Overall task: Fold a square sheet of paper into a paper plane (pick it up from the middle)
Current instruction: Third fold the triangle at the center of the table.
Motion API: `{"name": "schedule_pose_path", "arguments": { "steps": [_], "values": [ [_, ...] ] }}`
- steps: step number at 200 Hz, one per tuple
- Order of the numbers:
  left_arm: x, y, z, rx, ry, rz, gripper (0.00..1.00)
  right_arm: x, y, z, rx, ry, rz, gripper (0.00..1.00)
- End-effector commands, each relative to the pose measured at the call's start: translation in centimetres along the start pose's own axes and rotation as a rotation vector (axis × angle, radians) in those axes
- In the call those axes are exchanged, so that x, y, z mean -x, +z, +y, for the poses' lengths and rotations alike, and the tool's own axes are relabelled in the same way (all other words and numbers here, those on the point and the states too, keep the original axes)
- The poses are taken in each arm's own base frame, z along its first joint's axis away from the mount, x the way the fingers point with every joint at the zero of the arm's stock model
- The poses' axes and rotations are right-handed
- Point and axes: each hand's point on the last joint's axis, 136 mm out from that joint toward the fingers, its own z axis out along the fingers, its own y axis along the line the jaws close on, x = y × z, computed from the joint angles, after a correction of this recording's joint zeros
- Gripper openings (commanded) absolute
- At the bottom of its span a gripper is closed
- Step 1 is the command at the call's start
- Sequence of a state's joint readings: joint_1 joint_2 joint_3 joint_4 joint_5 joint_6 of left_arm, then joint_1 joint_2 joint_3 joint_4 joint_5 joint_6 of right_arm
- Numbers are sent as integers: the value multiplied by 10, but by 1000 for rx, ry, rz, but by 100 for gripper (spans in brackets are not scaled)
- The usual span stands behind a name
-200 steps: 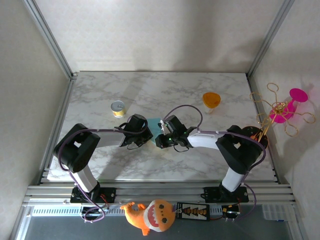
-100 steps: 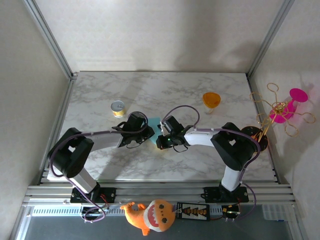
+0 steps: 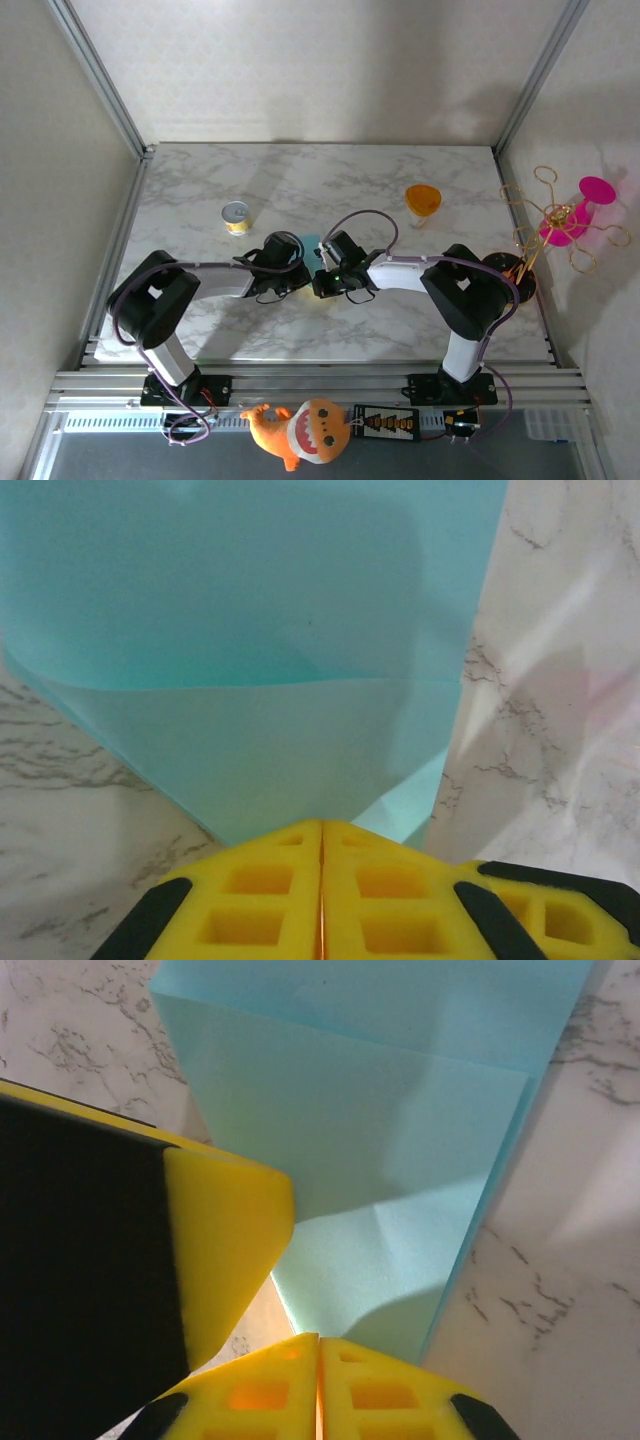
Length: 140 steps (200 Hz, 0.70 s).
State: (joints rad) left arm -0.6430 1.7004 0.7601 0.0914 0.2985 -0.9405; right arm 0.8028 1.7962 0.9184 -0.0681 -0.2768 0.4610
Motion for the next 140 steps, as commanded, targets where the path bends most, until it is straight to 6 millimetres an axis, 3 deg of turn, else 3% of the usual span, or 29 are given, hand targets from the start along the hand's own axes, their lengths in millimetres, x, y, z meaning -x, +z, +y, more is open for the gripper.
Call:
{"name": "schedule_pose_path", "arguments": {
  "steps": [1,93,140],
  "values": [
    [-3,3,1,29,27,15,8,-28,10,-30,-116,41,96,10],
    [2,6,21,108,71,9,7,-51,11,-47,-181,38,169,10],
    [12,3,29,98,97,18,8,-77,10,-63,-224,21,252,10]
  ]
}}
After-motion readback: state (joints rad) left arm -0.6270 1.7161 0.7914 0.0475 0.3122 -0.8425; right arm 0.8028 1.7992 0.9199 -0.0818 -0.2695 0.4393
